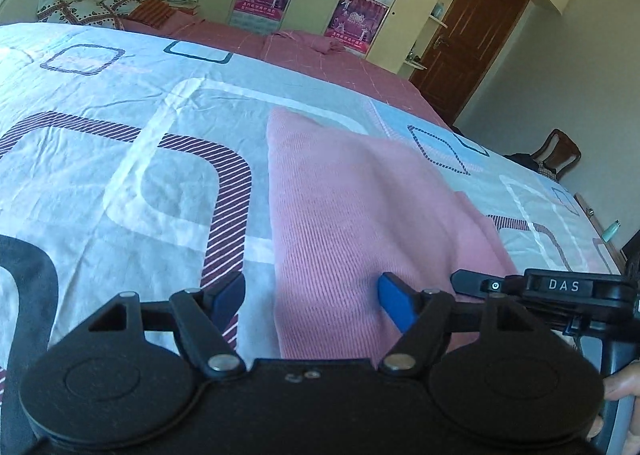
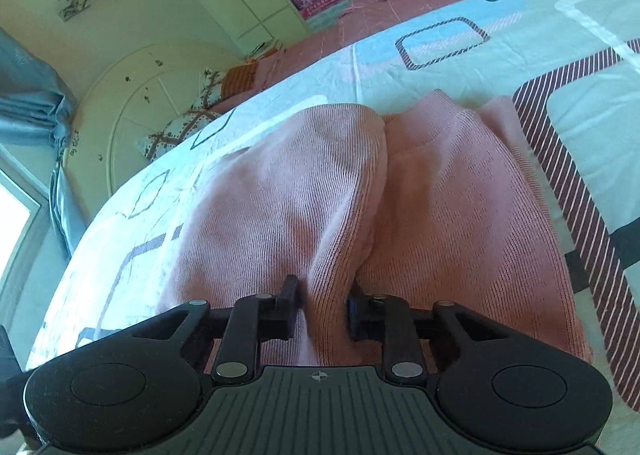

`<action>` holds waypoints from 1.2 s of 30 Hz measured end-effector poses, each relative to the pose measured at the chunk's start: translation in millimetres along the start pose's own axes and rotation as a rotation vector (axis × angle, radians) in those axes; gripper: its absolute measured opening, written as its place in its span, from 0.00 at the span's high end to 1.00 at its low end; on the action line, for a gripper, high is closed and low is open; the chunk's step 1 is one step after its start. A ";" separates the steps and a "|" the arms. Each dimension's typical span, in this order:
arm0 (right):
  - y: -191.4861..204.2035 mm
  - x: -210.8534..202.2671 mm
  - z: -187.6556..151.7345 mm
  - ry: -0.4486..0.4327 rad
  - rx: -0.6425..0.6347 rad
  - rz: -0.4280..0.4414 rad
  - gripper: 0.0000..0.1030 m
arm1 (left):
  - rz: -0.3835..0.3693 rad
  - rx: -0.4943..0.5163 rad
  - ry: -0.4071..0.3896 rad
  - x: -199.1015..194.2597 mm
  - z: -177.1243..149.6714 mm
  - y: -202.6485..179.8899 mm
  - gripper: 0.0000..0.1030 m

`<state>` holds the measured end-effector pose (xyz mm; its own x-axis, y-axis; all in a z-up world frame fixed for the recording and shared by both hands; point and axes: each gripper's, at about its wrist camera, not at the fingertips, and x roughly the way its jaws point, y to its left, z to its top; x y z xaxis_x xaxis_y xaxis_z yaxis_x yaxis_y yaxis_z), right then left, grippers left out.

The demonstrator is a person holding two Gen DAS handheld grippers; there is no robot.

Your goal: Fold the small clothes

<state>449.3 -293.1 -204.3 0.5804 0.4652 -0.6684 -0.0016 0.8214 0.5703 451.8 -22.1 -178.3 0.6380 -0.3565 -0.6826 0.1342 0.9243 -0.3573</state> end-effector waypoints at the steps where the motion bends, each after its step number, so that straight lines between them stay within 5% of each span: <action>1: -0.1 -2.2 1.0 0.000 -0.003 0.009 0.90 | -0.003 0.002 -0.002 1.1 1.0 -1.0 0.30; 9: 9.6 -59.9 13.3 -0.135 -0.152 -0.059 0.90 | -0.074 0.120 -0.035 -0.7 9.4 -40.6 0.34; 15: -26.7 -67.5 -7.7 -0.097 -0.096 -0.187 0.90 | -0.070 0.124 0.060 23.4 -12.4 -46.1 0.29; 27: -53.6 -99.9 -28.0 -0.046 0.005 -0.150 0.83 | -0.066 0.103 0.082 28.3 -16.0 -40.3 0.24; 36: -56.3 -102.5 -44.6 0.021 -0.007 -0.182 0.89 | -0.073 0.094 0.099 27.5 -7.9 -41.5 0.24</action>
<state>353.6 -372.3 -189.2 0.5541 0.3157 -0.7702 0.0961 0.8948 0.4360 457.8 -71.4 -187.3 0.5464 -0.4309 -0.7182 0.2511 0.9024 -0.3503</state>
